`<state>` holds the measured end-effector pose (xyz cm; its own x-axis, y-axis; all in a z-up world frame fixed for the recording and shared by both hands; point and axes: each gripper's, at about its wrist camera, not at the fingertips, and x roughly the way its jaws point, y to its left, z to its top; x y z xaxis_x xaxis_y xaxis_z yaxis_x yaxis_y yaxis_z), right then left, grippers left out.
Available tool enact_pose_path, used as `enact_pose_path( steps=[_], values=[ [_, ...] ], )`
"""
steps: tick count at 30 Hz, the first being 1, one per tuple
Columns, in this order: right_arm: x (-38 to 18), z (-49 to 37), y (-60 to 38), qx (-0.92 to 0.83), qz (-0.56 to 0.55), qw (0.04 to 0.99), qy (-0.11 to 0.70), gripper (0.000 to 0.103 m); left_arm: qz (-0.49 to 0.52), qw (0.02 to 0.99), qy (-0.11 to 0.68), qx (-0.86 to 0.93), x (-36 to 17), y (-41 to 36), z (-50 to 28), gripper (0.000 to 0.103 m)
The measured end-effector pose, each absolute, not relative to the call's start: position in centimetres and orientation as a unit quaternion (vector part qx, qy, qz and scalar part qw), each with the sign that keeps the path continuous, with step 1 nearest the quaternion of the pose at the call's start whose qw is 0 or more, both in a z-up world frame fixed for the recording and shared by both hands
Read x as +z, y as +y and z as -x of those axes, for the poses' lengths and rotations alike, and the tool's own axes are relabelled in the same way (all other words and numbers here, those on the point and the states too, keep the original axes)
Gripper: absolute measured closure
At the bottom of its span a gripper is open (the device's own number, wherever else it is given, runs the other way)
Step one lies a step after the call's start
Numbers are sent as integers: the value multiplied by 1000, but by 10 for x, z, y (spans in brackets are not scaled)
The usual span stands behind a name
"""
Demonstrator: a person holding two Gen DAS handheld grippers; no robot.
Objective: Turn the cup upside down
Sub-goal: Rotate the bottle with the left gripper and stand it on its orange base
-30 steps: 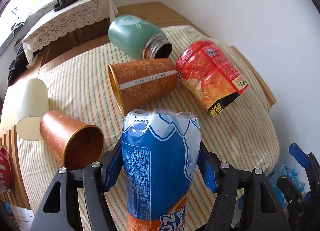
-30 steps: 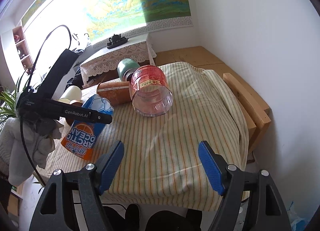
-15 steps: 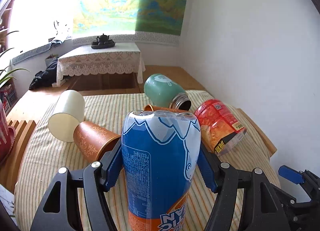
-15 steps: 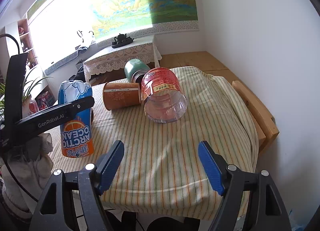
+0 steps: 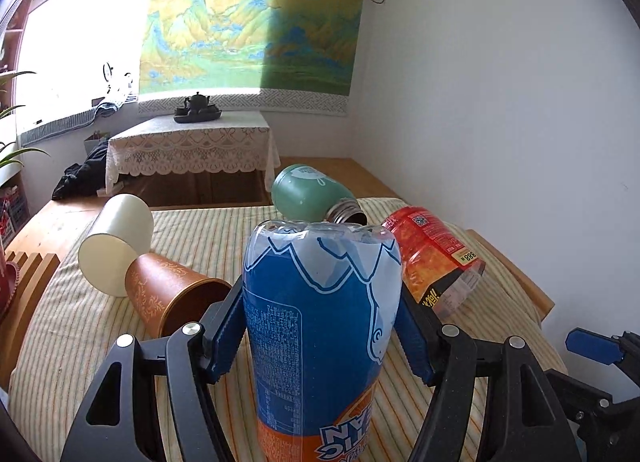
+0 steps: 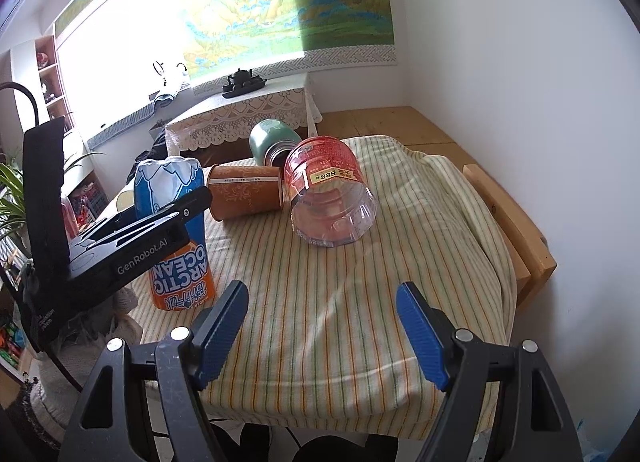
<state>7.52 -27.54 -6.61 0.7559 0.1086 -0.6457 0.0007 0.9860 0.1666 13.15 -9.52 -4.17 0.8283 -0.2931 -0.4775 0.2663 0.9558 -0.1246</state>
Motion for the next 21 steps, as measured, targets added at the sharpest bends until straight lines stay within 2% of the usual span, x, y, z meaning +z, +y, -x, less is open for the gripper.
enact_pose_path(
  steps=[11,15,16,21],
  values=[
    [-63,-72,-269,34,-76,934,347,30,27,955,251,-154,-41,-90,-121,32],
    [-61,-70,-267,35,-74,935,345,30,21,947,271,-169,-46,-92,-119,31],
    [-61,-70,-266,35,-73,935,345,30,19,947,274,-169,-49,-92,-119,30],
    [-60,-67,-264,36,-72,936,342,30,9,947,271,-175,-51,-92,-111,7]
  ],
)
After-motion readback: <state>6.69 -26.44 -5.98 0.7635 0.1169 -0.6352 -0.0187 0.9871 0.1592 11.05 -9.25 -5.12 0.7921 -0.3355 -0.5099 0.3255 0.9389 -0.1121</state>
